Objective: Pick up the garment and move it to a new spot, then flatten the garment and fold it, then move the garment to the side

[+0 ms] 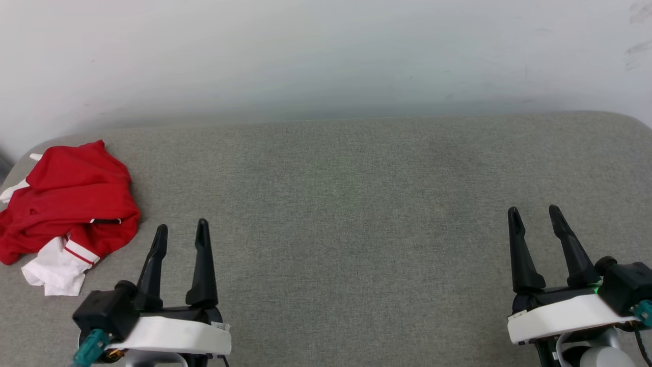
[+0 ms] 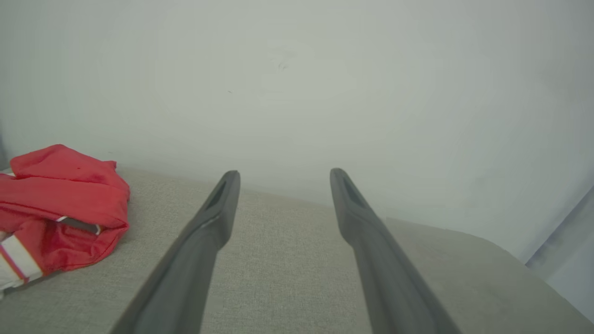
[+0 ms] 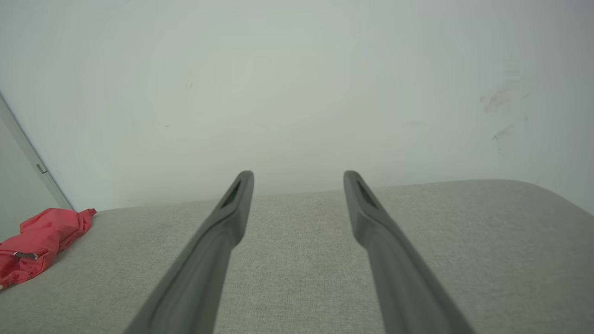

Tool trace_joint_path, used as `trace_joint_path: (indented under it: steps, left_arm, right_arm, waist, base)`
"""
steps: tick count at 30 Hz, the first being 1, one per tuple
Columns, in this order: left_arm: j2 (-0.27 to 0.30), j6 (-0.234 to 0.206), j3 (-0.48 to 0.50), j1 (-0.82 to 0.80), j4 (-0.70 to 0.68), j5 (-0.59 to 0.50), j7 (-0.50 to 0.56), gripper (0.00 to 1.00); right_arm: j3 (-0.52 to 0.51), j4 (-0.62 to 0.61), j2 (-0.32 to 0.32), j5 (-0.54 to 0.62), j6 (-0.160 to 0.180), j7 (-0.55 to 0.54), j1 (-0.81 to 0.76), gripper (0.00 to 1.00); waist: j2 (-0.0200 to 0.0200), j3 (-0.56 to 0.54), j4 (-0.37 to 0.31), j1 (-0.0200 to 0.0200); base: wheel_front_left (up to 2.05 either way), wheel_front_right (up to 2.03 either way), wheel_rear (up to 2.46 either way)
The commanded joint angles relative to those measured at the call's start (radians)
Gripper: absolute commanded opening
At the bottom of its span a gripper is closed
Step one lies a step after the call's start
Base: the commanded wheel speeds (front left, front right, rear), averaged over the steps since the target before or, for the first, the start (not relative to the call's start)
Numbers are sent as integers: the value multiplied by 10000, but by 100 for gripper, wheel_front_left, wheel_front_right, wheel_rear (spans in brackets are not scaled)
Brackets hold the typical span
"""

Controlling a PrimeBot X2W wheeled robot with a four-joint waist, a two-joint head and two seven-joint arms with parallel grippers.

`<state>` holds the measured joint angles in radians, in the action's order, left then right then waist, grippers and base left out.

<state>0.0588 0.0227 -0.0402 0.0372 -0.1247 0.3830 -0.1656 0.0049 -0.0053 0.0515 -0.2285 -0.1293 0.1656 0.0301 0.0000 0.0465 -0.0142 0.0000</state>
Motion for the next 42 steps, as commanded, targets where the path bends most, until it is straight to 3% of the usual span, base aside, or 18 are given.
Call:
trace_joint_path:
  steps: [1,9,20,26,31,42]
  left_arm:
    - [137,-110,-142,50,-141,-308,-87,100]
    - [577,-820,-1020,159,34,-1102,-274,100]
    - [769,-1340,-1579,264,8,-1624,-521,100]
    - [479,-880,-1153,492,-31,-1729,-632,100]
    - [157,-187,-599,671,17,-1827,-731,100]
    - [-76,563,-74,1030,523,-2444,-920,100]
  right_arm:
    - [36,-173,-12,310,-20,83,-35,100]
    - [60,-261,-14,1223,-21,281,-61,100]
    - [195,-178,-17,2145,-21,509,-91,100]
    - [279,-109,-18,2101,-12,643,-224,100]
    - [135,60,-19,1635,-13,744,-318,100]
    - [253,444,-23,1229,-14,916,-371,100]
  waist:
    - [0,9,-4,0]
    - [0,40,-22,0]
    - [0,32,-25,0]
    - [0,-24,-31,0]
    - [0,-72,-19,0]
    - [0,-126,9,0]
  base:
    - [0,0,0]
    - [0,0,0]
    - [0,0,0]
    - [0,0,0]
    - [0,0,0]
    - [0,0,0]
